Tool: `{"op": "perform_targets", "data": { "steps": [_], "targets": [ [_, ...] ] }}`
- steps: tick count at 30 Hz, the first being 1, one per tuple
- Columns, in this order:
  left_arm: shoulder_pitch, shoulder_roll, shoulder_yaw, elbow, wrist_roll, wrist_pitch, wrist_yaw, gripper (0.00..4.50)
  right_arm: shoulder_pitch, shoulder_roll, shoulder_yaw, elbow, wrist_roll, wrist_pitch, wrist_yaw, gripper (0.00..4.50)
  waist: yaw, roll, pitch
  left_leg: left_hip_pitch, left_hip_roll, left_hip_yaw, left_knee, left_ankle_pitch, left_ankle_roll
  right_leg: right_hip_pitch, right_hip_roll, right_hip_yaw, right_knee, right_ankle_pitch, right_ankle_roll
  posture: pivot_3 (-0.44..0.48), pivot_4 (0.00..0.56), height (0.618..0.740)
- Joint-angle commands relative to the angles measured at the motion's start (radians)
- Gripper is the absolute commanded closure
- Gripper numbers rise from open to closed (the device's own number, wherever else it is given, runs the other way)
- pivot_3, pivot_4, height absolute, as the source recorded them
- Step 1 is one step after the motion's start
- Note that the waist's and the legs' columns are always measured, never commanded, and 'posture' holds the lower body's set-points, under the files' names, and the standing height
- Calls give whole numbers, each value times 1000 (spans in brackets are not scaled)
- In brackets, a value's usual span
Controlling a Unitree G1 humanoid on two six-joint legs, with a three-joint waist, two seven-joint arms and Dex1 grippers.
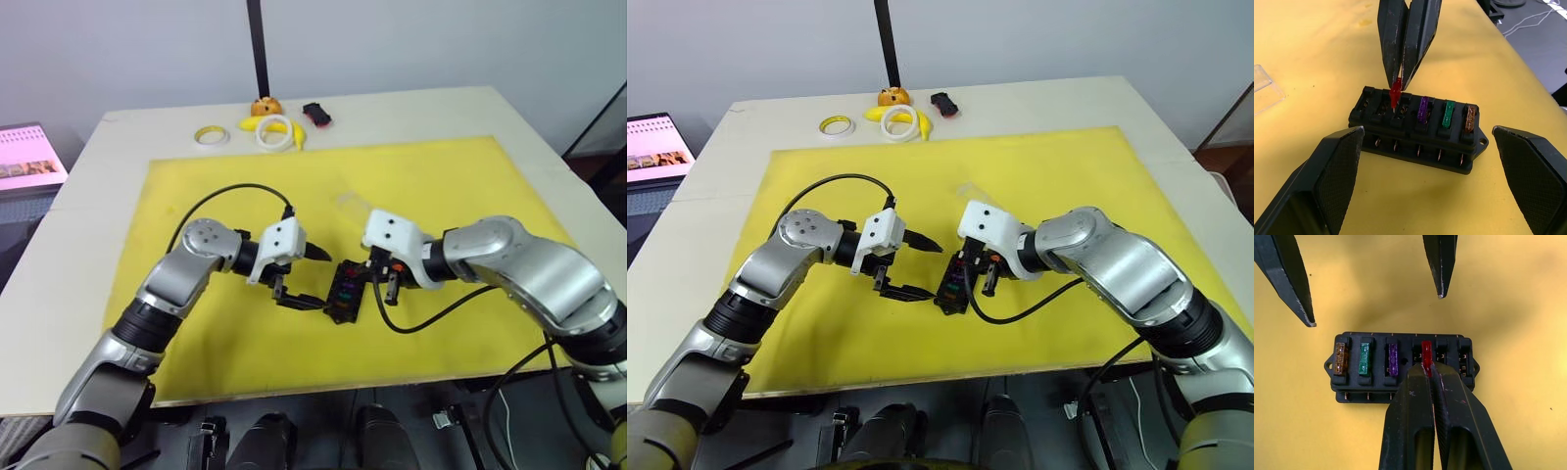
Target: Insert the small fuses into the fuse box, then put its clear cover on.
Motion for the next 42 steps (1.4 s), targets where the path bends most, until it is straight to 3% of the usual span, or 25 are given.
{"op": "perform_targets", "data": {
  "steps": [1,42],
  "targets": [
    [-1,8,25,-36,-6,-3,1,77,-2,-4,-6,-9,-12,-15,8,4500,0,0,0,0,0,0,0,0,0,0,0,0,0,0,0,0,150,740],
    [9,8,26,-51,-7,-1,9,77,-36,1,3,16,-40,13,36,4500,0,0,0,0,0,0,0,0,0,0,0,0,0,0,0,0,150,740]
  ]
}}
